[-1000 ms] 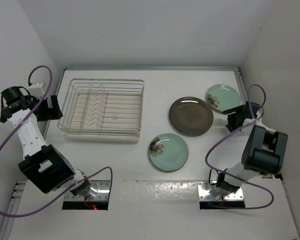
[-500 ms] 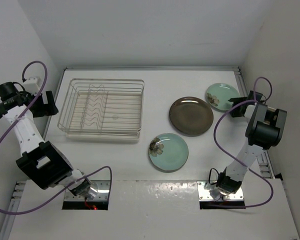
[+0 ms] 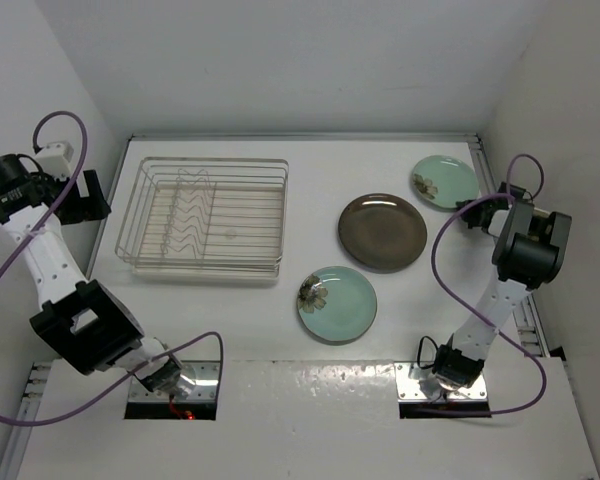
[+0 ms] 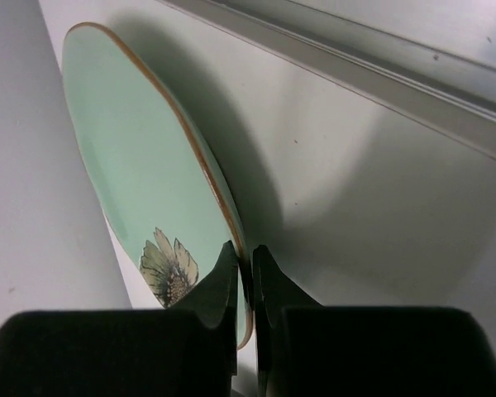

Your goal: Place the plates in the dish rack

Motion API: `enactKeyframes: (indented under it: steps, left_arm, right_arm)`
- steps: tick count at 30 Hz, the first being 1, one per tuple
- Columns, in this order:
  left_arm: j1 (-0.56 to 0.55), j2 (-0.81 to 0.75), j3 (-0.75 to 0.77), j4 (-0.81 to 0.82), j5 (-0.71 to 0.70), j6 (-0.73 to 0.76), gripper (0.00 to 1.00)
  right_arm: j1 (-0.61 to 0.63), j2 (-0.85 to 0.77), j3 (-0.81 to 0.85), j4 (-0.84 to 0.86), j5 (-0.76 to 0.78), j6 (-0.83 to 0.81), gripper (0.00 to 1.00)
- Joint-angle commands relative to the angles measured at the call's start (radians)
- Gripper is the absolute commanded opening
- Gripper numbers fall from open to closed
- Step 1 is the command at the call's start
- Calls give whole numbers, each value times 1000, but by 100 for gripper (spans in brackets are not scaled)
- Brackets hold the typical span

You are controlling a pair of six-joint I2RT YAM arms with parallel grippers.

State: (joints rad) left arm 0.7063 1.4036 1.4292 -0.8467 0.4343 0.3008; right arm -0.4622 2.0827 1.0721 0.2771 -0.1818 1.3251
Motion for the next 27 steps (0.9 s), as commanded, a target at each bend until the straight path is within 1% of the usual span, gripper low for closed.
enactKeyframes:
  steps: [1,2,3,4,5,7,9,10,13,15,16,17,18,19,21,22,23,24,25,26,27]
  left_arm:
    - [9,24,53,29,40,-25,95]
    - [-4,34,62,29,40,-25,95]
    - [-14,34,72,29,50,-25,95]
    - [-14,43,73,29,50,-25,95]
    - [-28,43,83,29,50,-25,95]
    - [-40,52,94,29,63,-25,94]
    - [-53,61,105,29,73,-16,94]
    - [-63,61,105,29,89,-15,94]
    - [-96,80,128,29,101,-6,94]
    - [-131,89,142,29,110,3,90]
    - [-163,89,142,29,110,3,87]
    - [-180,89,142,29,110,12,86]
    - [-198,89,142,29,125,12,86]
    - [-243,89,142,29,139,26,86]
    - [-298,89,142,29,155,64,86]
    - [-329,98,166,29,167,78,86]
    - [-399,98,183,29,167,93,87]
    - [-437,98,201,29,179,125,89]
    - [-477,109,247,29,179,142,90]
    - [-564,109,272,29,179,156,92]
    - [-609,126,301,29,179,168,94]
  right_arm:
    - [0,-13,-11,46,-70,-90,0]
    - [10,-27,-2,37,-73,-146,0]
    - [25,-76,53,-8,-71,-214,0]
    - [36,-87,75,-28,-65,-280,0]
    - [57,-105,124,-59,-56,-312,0]
    - [94,-165,156,-107,-18,-430,0]
    - [149,-209,195,-145,31,-507,0]
    - [160,-243,198,-144,88,-518,0]
    - [188,-314,196,-105,123,-535,0]
    - [206,-323,242,-121,128,-587,0]
    - [215,-328,297,-142,145,-608,0]
    - [250,-329,327,-154,151,-662,0]
    - [260,-331,339,-174,159,-687,0]
    - [282,-338,360,-194,165,-752,0]
    - [298,-351,371,-200,156,-791,0]
    - [309,-375,361,-185,148,-857,0]
    - [336,-406,358,-173,113,-881,0]
    - [349,-441,353,-158,98,-909,0]
    - [362,-455,342,-145,79,-1003,0]
    - [388,-502,345,-142,29,-1033,0]
    - [413,-516,345,-151,10,-1088,0]
